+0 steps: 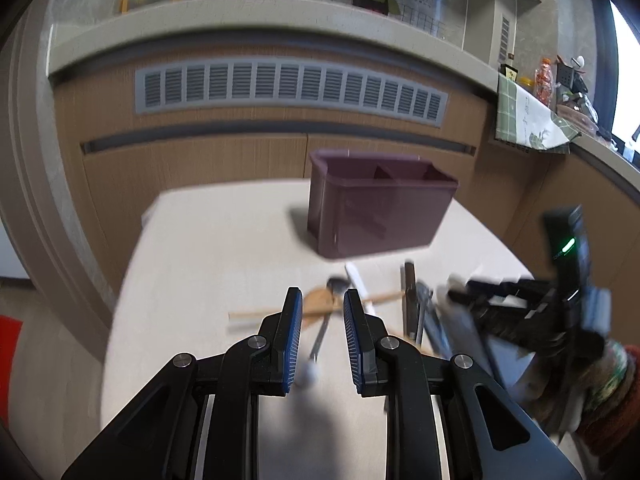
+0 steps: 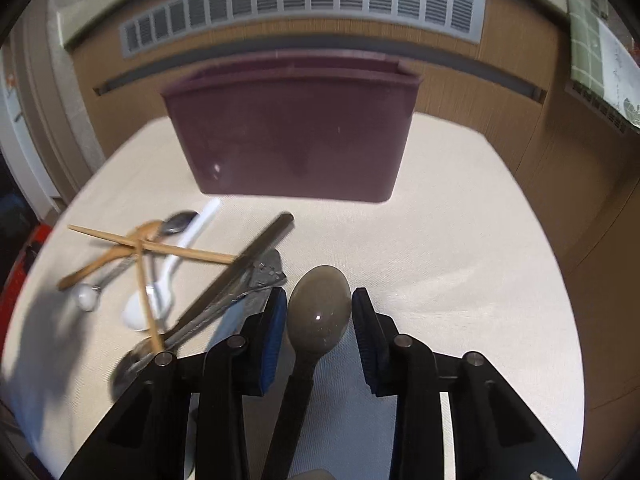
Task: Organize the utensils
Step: 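Grasp and lift the grey long-handled spoon with the right tool while the left tool lifts the ball, then carry the white ball over the purple caddy and open the left tool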
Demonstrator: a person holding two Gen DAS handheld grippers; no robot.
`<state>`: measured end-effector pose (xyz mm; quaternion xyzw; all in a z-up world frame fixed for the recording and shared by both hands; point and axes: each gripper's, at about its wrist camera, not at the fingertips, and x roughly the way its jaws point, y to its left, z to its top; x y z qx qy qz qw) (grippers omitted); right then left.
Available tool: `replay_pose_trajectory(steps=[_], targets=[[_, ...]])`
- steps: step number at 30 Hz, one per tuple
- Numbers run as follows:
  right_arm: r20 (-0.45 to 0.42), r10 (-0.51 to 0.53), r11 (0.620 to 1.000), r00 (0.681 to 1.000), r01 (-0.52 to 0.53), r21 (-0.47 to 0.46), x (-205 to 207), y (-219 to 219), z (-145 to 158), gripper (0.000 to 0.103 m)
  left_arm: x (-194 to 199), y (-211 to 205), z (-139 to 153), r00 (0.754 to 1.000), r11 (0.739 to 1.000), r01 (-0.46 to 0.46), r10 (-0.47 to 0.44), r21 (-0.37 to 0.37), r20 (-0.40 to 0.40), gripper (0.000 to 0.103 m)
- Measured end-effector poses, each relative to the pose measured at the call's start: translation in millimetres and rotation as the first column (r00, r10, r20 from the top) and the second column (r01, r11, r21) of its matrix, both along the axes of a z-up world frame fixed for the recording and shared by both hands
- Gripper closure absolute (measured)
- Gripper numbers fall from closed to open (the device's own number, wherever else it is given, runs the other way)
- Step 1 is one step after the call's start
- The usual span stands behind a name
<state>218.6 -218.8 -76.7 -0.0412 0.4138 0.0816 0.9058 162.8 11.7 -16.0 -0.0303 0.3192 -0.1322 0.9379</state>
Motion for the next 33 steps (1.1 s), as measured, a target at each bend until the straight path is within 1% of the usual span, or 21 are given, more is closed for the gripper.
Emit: replay_pose_trajectory(steps=[4, 5, 9, 14, 17, 20, 22, 24, 25, 26, 30, 32, 33], targets=[[0.081, 0.005, 0.999, 0.997, -0.008, 0.033, -19, -6, 22, 0.072, -2, 7, -26, 0.996, 0.999, 0.026, -0.028, -0.019, -0.087, 0.077], [0.097, 0.005, 0.999, 0.995, -0.008, 0.034, -22, -7, 26, 0.072, -3, 6, -32, 0.994, 0.999, 0.032, -0.033, -0.011, -0.103, 0.074], [0.137, -0.006, 0.999, 0.99, -0.001, 0.052, -28, -12, 40, 0.072, 0, 0, -46, 0.991, 0.999, 0.028, -0.024, 0.023, -0.134, 0.074], [0.203, -0.013, 0.999, 0.979, 0.003, 0.051, -37, -12, 58, 0.072, 15, -7, -59, 0.986, 0.999, -0.016, 0.022, 0.039, -0.168, 0.074], [0.23, -0.002, 0.999, 0.973, -0.01, 0.048, -44, -11, 65, 0.072, 20, -12, -66, 0.98, 0.999, -0.028, 0.036, 0.041, -0.198, 0.074], [0.252, 0.0, 0.999, 0.968, -0.013, 0.049, -47, -9, 70, 0.072, 24, -11, -70, 0.972, 0.997, -0.059, 0.069, 0.048, -0.223, 0.074], [0.26, -0.002, 0.998, 0.966, -0.013, 0.059, -47, -9, 72, 0.072, 24, -9, -68, 0.973, 0.996, -0.081, 0.088, 0.04, -0.212, 0.075], [0.269, -0.007, 0.998, 0.963, -0.011, 0.066, -49, -9, 73, 0.072, 22, -7, -62, 0.978, 0.996, -0.086, 0.09, 0.029, -0.189, 0.083], [0.273, -0.009, 0.998, 0.962, -0.011, 0.069, -49, -10, 74, 0.072, 19, -5, -56, 0.982, 0.996, -0.089, 0.092, 0.029, -0.164, 0.088], [0.276, -0.009, 0.997, 0.961, -0.011, 0.071, -51, -10, 75, 0.072, 14, -5, -45, 0.988, 0.995, -0.091, 0.095, 0.037, -0.119, 0.089], [0.302, -0.016, 0.997, 0.953, -0.009, 0.082, -56, -13, 83, 0.073, 2, -5, -10, 0.996, 0.994, -0.086, 0.087, 0.06, 0.001, 0.092], [0.318, -0.017, 0.996, 0.948, -0.012, 0.089, -61, -14, 89, 0.073, -1, -4, 1, 0.997, 0.995, -0.076, 0.075, 0.058, 0.022, 0.092], [0.324, -0.018, 0.996, 0.946, -0.012, 0.09, -63, -15, 91, 0.073, -3, -3, 3, 0.998, 0.997, -0.064, 0.063, 0.05, 0.019, 0.091]])
